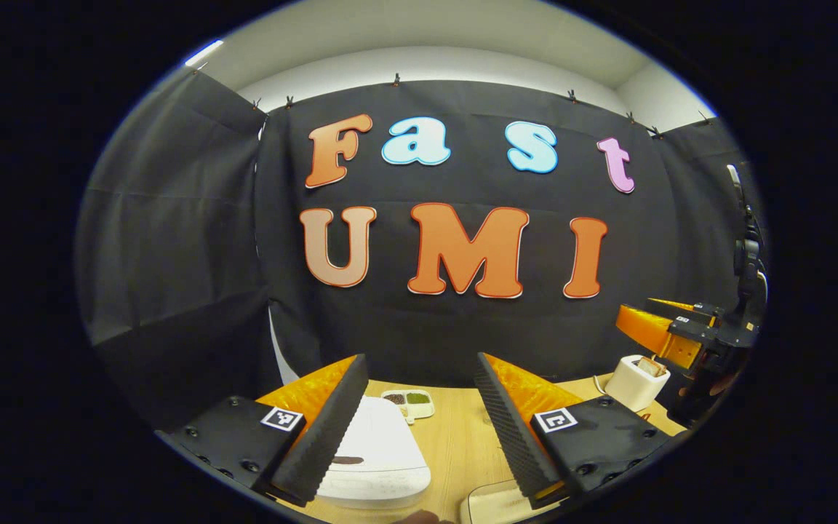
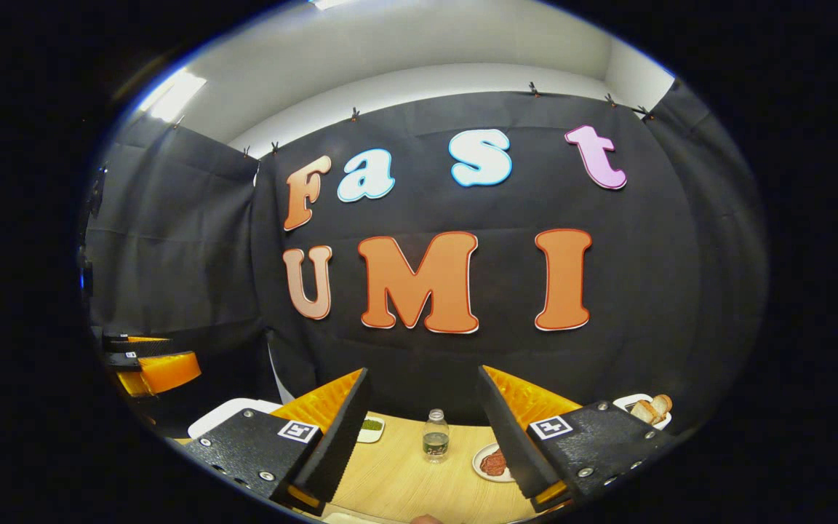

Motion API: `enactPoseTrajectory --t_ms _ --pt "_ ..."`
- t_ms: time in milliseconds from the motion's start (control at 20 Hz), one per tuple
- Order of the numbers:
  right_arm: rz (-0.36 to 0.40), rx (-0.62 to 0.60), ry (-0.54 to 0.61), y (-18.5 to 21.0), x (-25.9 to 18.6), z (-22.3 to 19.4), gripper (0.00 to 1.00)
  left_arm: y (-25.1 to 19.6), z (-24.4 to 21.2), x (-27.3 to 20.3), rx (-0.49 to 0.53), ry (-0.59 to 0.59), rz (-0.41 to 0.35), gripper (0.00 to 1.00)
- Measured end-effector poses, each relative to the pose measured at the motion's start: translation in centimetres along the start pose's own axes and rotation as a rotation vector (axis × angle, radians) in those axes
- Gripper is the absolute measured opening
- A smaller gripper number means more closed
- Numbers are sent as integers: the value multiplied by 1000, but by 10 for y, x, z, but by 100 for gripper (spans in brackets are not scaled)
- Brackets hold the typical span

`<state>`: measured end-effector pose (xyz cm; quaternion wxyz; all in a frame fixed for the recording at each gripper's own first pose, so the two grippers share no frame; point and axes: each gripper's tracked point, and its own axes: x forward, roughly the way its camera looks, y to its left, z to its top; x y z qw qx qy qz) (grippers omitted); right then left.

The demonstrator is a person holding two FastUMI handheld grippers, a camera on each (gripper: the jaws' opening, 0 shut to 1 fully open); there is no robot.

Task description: Close the left gripper, press the button to open the rice cooker; take a wooden spoon from the chopstick holder with the right hand, scoop a spoonful of rice and pour it into the rice cooker, then put the wooden spoon back into the chopstick holder.

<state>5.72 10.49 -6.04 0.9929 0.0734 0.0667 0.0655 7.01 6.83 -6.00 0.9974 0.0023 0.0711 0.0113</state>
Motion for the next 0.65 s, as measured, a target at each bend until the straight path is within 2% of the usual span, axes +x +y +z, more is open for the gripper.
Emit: enactPoseTrajectory --t_ms 300,350,400,450,500,650 --pt "-5 -23 -29 1 -8 12 90 -8 18 -10 24 -97 12 100" --pt "1 -23 -33 3 -8 12 95 -9 18 -11 21 -101 17 100" --pt "8 -22 -38 5 -10 14 90 -10 16 -13 20 -102 13 100" --pt "10 -19 -43 6 -11 16 90 -12 15 -14 24 -104 11 100" --pt "16 -15 -49 9 -11 17 95 -12 16 -13 27 -110 9 100" --pt "22 -23 -61 12 -12 19 95 -14 18 -15 24 -128 5 100"
